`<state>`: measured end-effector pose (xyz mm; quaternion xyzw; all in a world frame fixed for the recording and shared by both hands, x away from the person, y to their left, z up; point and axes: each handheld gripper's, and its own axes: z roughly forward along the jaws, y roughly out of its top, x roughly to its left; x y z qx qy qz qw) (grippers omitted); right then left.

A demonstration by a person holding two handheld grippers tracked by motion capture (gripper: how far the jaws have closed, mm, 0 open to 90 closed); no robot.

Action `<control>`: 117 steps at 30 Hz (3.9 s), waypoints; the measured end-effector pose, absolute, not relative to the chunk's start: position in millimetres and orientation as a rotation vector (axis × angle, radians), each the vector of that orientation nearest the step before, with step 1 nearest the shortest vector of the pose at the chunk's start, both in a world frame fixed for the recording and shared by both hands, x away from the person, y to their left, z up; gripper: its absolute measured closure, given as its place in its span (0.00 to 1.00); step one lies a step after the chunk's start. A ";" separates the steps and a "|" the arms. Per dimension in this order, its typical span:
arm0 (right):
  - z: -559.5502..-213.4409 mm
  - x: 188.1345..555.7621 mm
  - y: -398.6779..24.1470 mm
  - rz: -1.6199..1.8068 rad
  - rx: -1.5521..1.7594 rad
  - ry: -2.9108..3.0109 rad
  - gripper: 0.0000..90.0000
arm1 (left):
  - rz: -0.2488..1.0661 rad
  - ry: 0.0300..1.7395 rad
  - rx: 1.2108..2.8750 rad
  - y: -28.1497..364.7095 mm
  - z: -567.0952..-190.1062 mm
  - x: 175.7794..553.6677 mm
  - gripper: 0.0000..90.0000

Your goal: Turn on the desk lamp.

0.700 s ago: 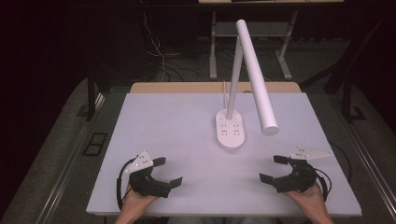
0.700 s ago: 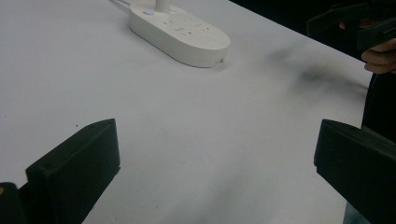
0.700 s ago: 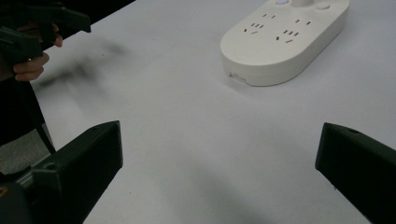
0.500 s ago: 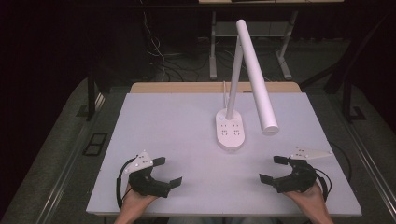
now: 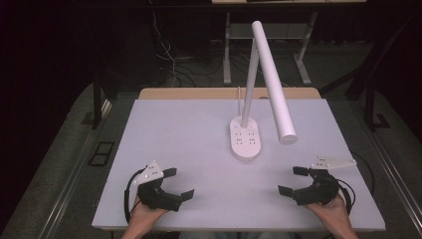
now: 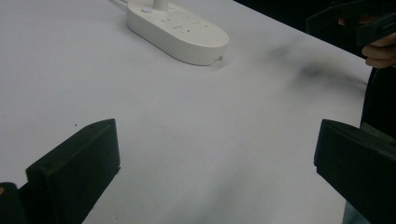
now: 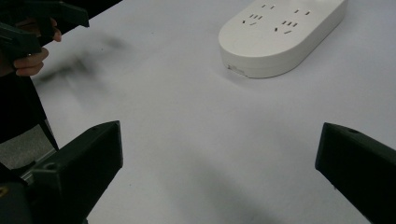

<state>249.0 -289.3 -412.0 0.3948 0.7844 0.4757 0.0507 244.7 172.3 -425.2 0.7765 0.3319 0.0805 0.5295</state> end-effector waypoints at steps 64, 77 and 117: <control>-366.1 317.8 -271.6 1.342 1.169 2.497 0.01 | 0.212 0.812 1.845 174.8 -425.1 244.6 0.00; -361.5 344.7 -265.4 1.334 1.174 2.495 0.01 | 0.209 0.815 1.848 175.2 -425.6 244.9 0.00; -364.1 417.2 -253.8 1.267 1.310 2.426 0.01 | 0.203 0.804 1.850 175.5 -424.5 245.0 0.00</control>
